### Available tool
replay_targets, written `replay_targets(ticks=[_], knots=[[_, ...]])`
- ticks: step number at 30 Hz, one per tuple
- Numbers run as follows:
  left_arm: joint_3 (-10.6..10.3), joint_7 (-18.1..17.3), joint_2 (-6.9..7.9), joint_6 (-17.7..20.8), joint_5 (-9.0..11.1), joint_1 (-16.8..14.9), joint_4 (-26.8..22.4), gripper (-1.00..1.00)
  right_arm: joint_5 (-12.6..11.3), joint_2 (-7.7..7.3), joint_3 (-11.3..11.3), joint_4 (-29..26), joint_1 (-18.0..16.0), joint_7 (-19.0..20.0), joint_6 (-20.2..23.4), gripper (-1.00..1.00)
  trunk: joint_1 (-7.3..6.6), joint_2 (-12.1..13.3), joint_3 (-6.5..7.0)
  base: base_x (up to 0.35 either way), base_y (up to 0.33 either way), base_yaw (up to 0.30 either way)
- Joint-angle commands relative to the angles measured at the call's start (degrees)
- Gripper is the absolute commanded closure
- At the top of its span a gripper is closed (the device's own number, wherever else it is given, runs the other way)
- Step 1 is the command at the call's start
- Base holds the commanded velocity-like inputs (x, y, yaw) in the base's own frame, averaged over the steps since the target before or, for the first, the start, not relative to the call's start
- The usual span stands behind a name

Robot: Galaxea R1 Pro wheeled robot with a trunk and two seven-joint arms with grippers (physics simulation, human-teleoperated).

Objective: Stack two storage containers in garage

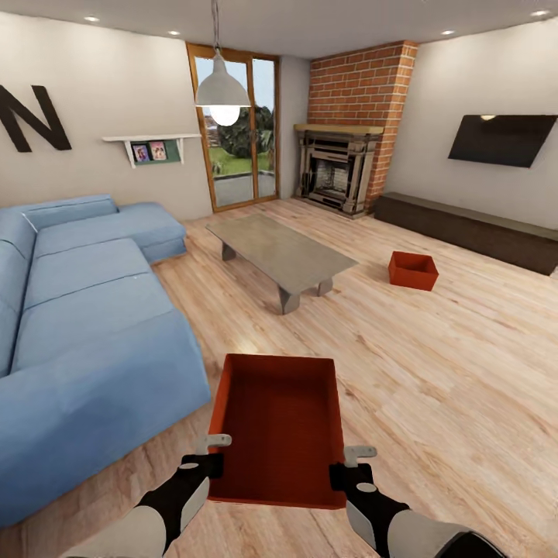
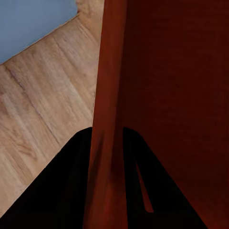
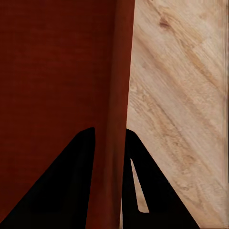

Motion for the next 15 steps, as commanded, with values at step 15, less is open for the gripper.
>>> replay_targets(ticks=[15], knots=[[0.54,1.04,0.16,0.45,-0.81,-0.04,-0.22,1.0,-1.14,-0.69,1.47,0.61,-0.07,-5.37,-0.35,1.0,0.03,-0.11,-0.1,0.0,0.0,-0.29]])
